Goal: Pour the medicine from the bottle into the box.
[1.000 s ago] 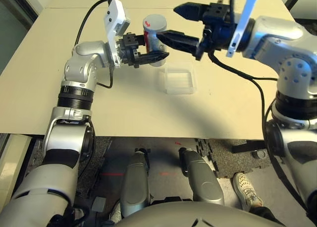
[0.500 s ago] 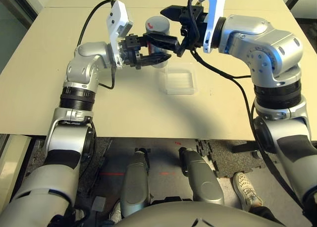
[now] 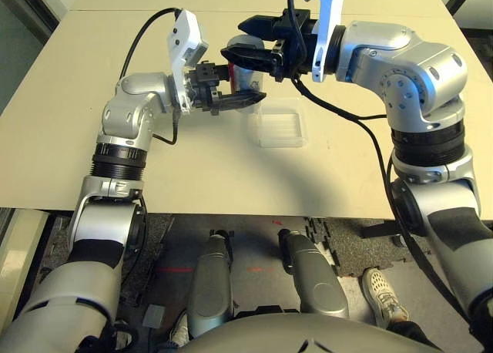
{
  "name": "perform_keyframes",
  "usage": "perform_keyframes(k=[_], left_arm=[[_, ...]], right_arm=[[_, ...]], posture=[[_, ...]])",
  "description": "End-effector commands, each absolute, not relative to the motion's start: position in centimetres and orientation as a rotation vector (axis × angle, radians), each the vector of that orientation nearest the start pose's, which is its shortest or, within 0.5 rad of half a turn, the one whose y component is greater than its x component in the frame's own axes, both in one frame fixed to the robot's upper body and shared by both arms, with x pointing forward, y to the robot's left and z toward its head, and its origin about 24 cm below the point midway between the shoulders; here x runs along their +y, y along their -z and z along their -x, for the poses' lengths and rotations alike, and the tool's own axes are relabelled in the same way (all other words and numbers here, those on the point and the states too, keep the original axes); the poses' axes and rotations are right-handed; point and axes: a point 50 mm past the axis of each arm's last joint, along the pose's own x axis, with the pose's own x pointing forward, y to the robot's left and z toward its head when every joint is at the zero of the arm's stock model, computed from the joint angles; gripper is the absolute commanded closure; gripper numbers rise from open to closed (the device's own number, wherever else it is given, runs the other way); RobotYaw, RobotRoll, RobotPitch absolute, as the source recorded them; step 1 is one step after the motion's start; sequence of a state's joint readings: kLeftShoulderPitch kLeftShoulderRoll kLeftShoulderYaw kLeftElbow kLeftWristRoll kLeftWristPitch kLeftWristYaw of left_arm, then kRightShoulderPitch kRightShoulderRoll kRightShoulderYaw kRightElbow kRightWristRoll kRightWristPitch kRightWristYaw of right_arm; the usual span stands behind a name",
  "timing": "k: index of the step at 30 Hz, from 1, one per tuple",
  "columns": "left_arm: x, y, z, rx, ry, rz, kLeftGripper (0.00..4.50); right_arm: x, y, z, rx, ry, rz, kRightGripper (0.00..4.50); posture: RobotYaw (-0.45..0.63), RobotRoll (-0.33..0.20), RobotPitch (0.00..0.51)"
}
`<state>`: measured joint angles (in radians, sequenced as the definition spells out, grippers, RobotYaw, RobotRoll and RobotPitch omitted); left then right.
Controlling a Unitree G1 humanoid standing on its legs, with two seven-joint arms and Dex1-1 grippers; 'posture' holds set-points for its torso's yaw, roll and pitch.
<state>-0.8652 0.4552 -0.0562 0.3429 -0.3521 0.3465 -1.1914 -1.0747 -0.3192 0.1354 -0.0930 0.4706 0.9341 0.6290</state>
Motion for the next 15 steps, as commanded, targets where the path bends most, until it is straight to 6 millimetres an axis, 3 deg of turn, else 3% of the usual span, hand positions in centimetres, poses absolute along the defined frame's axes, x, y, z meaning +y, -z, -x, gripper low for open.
perform_keyframes(k=[1, 5, 9, 12, 15], left_arm=[[13.9, -21.3, -34.8, -0.084, 1.268, -0.233, 1.75], [14.1, -21.0, -35.0, -0.091, 1.248, -0.244, 1.75], [14.6, -21.1, -35.6, -0.111, 1.185, -0.243, 1.75], [15.4, -21.8, -37.3, -0.172, 1.002, -0.262, 1.75], [15.9, -21.8, -38.4, -0.186, 0.868, -0.282, 1.75]], right_arm=[[-6.1, -30.2, -32.1, -0.103, -1.006, 0.086, 1.95], [-8.2, -32.5, -34.2, -0.166, -0.812, -0.075, 1.95], [-10.3, -33.1, -35.8, -0.197, -0.647, -0.155, 1.95], [-12.6, -31.3, -37.2, -0.190, -0.498, -0.108, 1.95], [-13.5, -28.3, -38.1, -0.166, -0.433, 0.000, 1.95]], posture=[[-0.04, 0.000, 0.215], [-0.04, 0.000, 0.215], [-0.03, 0.000, 0.212], [-0.02, 0.000, 0.210], [-0.02, 0.000, 0.209]])
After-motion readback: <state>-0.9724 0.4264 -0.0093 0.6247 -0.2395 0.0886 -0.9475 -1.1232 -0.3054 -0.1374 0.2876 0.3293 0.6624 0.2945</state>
